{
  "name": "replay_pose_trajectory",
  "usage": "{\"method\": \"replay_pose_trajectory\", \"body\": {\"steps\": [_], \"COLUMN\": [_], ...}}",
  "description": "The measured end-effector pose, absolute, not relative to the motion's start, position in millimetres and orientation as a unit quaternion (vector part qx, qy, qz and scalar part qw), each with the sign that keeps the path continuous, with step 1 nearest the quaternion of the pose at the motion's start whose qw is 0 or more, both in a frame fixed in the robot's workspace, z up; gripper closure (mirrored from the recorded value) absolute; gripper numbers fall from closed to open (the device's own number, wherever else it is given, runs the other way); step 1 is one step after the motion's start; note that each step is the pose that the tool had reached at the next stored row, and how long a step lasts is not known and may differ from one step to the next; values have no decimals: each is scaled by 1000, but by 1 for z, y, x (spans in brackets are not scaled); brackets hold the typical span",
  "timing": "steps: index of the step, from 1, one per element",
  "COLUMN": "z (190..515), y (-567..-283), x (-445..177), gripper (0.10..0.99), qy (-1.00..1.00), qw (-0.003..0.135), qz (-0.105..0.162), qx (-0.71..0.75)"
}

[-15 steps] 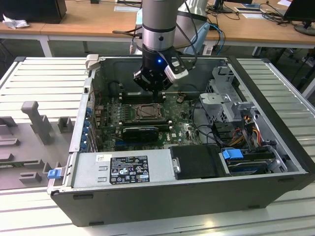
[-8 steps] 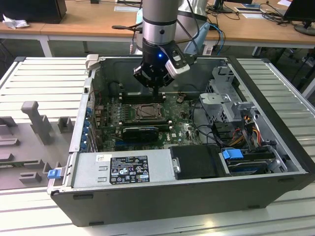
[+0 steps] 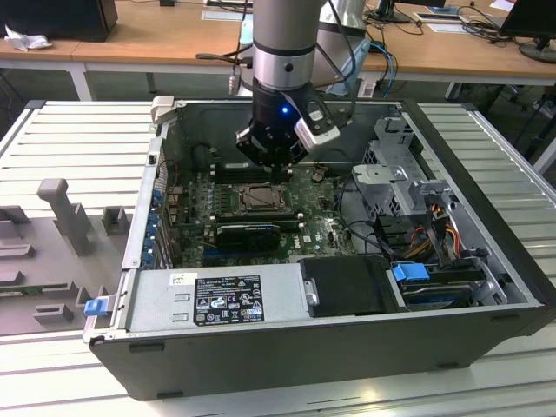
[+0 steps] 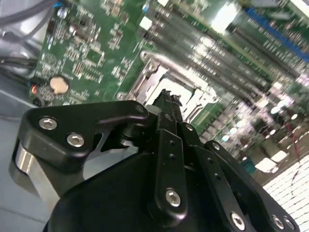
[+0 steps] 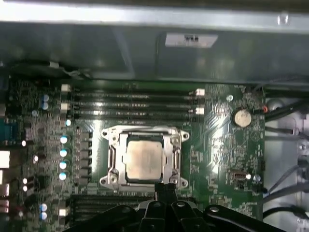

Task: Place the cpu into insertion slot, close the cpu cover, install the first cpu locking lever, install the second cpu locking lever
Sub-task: 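Install the second cpu locking lever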

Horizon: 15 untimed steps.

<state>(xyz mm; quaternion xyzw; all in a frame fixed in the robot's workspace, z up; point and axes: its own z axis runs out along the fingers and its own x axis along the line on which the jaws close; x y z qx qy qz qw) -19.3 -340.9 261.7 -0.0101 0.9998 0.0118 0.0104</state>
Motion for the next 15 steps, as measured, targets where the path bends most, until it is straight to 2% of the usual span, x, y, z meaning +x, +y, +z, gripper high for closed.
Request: {"method": "replay_pose_trajectory", "body": {"steps": [8,15], "z": [246,244], "y": [-359,-370], "x": [-20,-25], "gripper": [980,980], "qy": [1000,999], "qw": [6,7], "qz": [15,42], "qx": [-20,-20]}}
